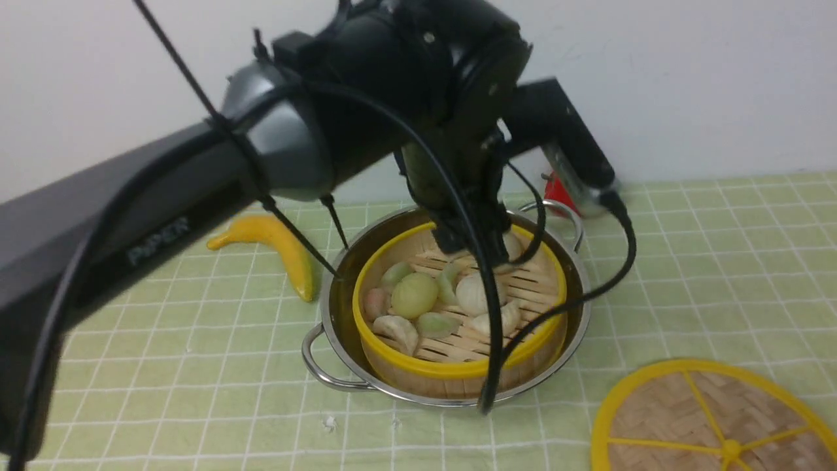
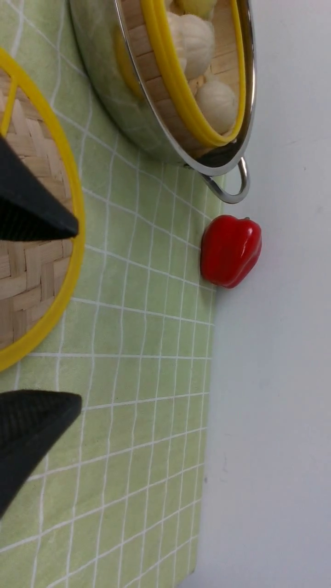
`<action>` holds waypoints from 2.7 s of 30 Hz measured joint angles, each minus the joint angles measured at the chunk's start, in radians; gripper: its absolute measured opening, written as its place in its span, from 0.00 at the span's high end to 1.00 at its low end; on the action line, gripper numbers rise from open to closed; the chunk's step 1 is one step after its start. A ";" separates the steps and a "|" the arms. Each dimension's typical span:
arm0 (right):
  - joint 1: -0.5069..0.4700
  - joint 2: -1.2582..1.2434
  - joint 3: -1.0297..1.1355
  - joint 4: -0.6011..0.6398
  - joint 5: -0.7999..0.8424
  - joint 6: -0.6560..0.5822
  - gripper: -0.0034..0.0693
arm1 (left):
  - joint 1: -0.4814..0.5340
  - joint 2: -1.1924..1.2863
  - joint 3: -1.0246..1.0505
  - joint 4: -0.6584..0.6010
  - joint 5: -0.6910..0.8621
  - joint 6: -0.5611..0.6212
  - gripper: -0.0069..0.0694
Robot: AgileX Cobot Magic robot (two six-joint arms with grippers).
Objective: Place the steamer in the pot on the green tablecloth, and put the lid on the steamer.
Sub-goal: 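Place the bamboo steamer basket with dumplings into the steel pot with the left gripper, then move the gripper down to the bamboo steamer lid and grasp its center knob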
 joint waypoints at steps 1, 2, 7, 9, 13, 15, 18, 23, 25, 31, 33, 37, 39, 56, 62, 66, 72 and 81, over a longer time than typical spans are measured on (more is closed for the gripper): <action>0.000 0.000 0.000 0.000 0.000 0.000 0.35 | 0.004 -0.019 -0.011 0.028 0.001 -0.027 0.47; 0.000 0.000 0.000 0.000 0.000 0.000 0.35 | 0.011 -0.039 -0.019 0.053 0.001 -0.051 0.54; 0.000 0.000 0.000 0.000 0.000 0.000 0.35 | 0.082 -0.150 -0.025 0.088 0.005 -0.181 0.89; 0.000 0.000 0.000 0.000 0.000 0.000 0.35 | 0.097 -0.173 -0.025 0.086 0.006 -0.209 0.92; 0.000 0.000 0.000 0.000 0.000 0.000 0.35 | 0.154 -0.282 -0.025 0.021 0.008 -0.363 0.94; 0.000 0.000 0.000 0.000 0.000 0.000 0.35 | 0.160 -0.317 -0.025 0.010 0.008 -0.399 0.94; 0.000 0.000 0.000 0.000 0.000 0.000 0.35 | 0.161 -0.359 -0.025 0.008 0.008 -0.421 0.94; 0.000 0.000 0.000 0.000 0.000 0.000 0.35 | 0.161 -0.377 -0.025 0.007 0.008 -0.427 0.93; 0.000 0.000 0.000 0.000 0.000 0.000 0.35 | 0.161 -0.377 -0.025 0.006 0.008 -0.427 0.92; 0.000 0.000 0.000 0.000 0.000 0.000 0.35 | 0.161 -0.376 -0.025 0.009 0.008 -0.426 0.92; 0.000 0.000 0.000 0.000 0.000 0.000 0.35 | 0.161 -0.380 -0.012 0.016 0.006 -0.425 0.91; 0.000 0.000 0.000 0.000 0.000 0.000 0.35 | 0.172 -0.447 0.091 0.013 -0.047 -0.425 0.90; 0.000 0.000 0.000 0.000 0.000 0.000 0.35 | 0.205 -0.522 0.194 -0.013 -0.130 -0.425 0.89; 0.000 0.000 0.000 0.000 0.000 0.000 0.35 | 0.856 -1.442 1.426 -0.180 -0.871 -0.428 0.85; 0.000 0.000 0.000 0.000 0.000 0.000 0.35 | 0.892 -1.686 1.716 -0.190 -0.962 -0.445 0.84; 0.000 0.000 0.000 0.000 0.000 0.000 0.35 | 0.892 -1.794 1.842 -0.179 -1.001 -0.445 0.83; 0.000 0.000 0.000 0.000 0.000 0.000 0.35 | 0.892 -1.882 1.871 -0.199 -0.942 -0.445 0.81; 0.000 0.000 0.000 0.000 -0.001 0.000 0.35 | 0.892 -1.888 1.871 -0.205 -0.866 -0.445 0.80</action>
